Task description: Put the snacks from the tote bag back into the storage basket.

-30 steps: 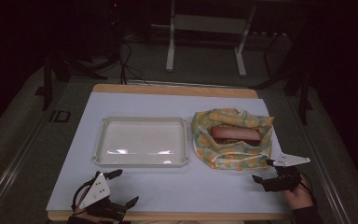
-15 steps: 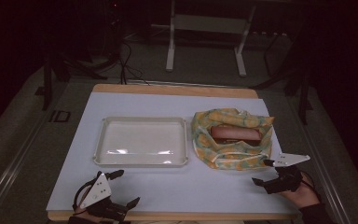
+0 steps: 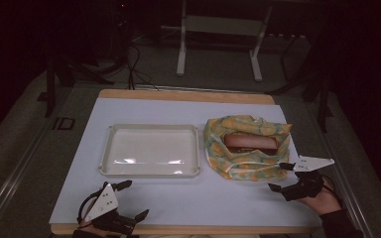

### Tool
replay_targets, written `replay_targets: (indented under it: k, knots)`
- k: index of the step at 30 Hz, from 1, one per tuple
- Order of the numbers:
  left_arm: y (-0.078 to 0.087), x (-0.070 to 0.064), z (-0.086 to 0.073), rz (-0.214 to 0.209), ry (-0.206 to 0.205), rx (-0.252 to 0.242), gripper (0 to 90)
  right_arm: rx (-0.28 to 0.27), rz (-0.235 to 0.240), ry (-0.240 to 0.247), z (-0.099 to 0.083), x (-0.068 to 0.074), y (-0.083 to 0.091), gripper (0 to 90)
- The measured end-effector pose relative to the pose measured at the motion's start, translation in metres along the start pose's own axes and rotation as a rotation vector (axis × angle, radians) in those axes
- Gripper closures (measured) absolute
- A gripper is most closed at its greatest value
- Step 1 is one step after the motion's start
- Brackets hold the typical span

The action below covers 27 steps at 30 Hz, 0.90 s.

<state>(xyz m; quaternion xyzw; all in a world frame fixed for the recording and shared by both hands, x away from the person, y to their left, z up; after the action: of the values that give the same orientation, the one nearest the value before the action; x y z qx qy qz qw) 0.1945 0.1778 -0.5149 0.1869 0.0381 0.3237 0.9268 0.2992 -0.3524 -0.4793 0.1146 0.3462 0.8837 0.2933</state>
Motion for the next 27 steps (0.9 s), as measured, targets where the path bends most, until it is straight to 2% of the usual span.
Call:
replay_targets:
  k: [3,9,16,27]
  knots:
    - [0.000,0.000,0.000,-0.003,0.002,0.003,0.0,0.002,0.016,0.026,0.006,0.001,0.001,11.5]
    - [-0.001,-0.001,0.000,-0.007,-0.001,0.006,0.0,-0.012,0.036,0.047,0.017,-0.001,0.003,12.7]
    - [-0.001,-0.001,0.000,-0.007,-0.001,0.006,0.0,-0.028,0.028,0.073,0.031,-0.005,0.006,12.7]
    - [0.000,-0.001,0.001,-0.002,-0.005,0.003,0.0,-0.043,0.019,0.101,0.053,-0.022,0.007,13.9]
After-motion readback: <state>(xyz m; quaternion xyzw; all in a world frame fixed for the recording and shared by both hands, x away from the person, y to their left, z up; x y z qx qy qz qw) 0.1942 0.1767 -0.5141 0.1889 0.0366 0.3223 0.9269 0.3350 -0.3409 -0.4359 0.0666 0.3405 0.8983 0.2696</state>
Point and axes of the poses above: each handheld gripper's, and its own axes: y roughly backward along the jaws, z roughly out of its top, x roughly to its left, the point moved 2 cm from there along -y, roughly forward along the jaws, and after that the axes turned 2 degrees about -y, right-handed, at the moved point
